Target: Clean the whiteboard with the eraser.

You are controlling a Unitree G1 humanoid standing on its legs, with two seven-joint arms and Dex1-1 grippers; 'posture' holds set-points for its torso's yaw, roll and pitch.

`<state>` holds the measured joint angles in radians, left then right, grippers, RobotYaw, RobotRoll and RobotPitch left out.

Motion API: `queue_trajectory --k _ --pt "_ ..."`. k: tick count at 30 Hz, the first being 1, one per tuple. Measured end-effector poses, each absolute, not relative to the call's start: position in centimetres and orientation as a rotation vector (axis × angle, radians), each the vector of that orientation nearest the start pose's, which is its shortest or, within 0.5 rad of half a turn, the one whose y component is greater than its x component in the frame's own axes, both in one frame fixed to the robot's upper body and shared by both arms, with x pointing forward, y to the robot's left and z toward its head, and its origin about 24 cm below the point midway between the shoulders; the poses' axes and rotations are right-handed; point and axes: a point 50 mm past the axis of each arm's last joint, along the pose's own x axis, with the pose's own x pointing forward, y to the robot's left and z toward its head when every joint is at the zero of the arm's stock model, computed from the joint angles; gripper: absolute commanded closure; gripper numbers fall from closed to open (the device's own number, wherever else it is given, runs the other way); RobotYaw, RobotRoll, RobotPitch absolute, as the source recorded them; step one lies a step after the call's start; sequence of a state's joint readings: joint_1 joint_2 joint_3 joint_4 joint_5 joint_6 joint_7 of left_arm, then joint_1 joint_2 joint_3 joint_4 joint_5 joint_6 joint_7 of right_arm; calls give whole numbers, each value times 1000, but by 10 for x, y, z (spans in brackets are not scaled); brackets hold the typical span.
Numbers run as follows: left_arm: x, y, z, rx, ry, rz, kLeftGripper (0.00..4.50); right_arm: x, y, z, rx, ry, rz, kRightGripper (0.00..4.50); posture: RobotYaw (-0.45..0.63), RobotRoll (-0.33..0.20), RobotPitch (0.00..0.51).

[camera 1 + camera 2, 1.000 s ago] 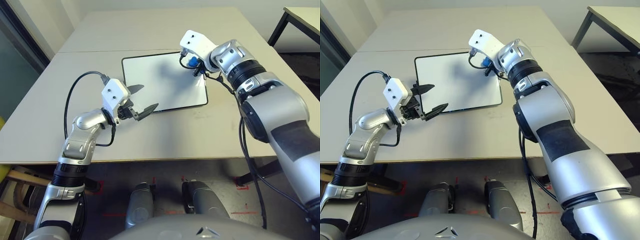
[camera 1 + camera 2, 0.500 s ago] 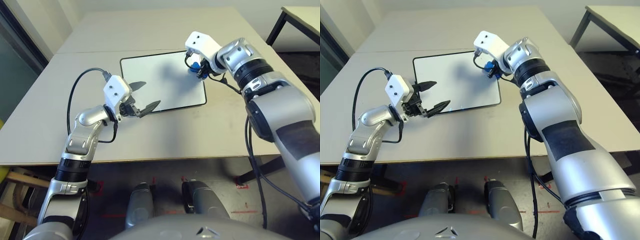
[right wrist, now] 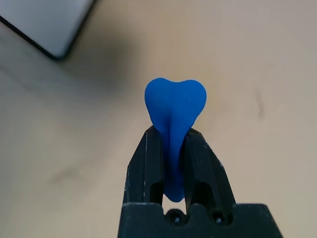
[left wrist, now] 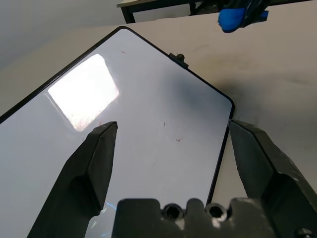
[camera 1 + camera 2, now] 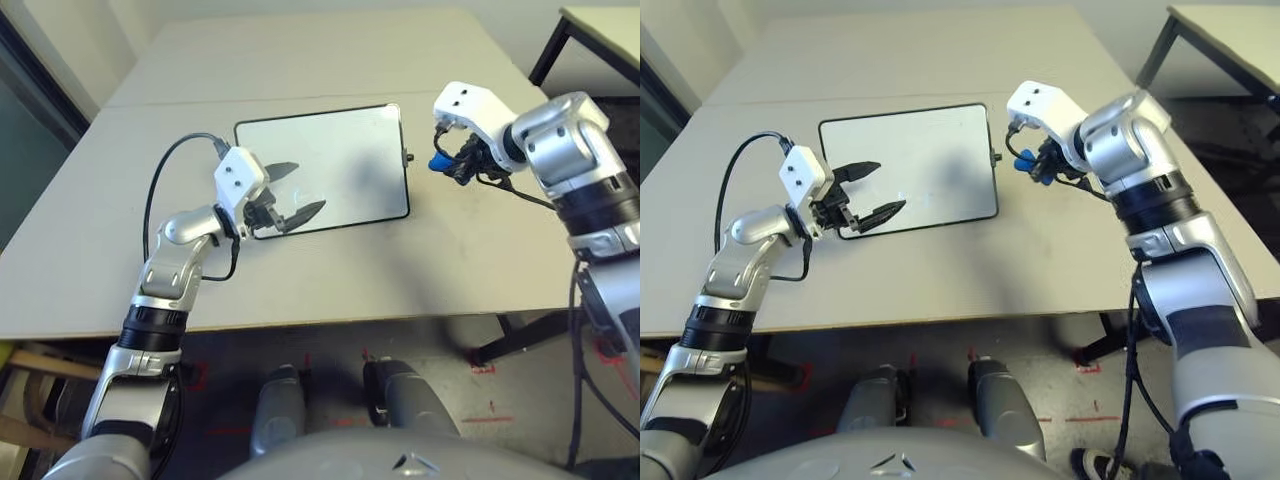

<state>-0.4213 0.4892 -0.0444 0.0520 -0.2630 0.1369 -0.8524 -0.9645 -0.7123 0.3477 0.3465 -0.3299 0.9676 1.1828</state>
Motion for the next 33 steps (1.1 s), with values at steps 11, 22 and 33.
queue_trajectory --k 11,22,33 --pt "305 173 145 335 -104 -914 0 378 -231 155 -546 883 468 4162 -99 0 69" --pt "298 190 149 361 -80 -855 0 384 -228 128 -511 919 452 4162 -62 0 74" --pt "299 203 161 327 -96 -778 0 386 -235 131 -400 860 404 835 -89 0 85"
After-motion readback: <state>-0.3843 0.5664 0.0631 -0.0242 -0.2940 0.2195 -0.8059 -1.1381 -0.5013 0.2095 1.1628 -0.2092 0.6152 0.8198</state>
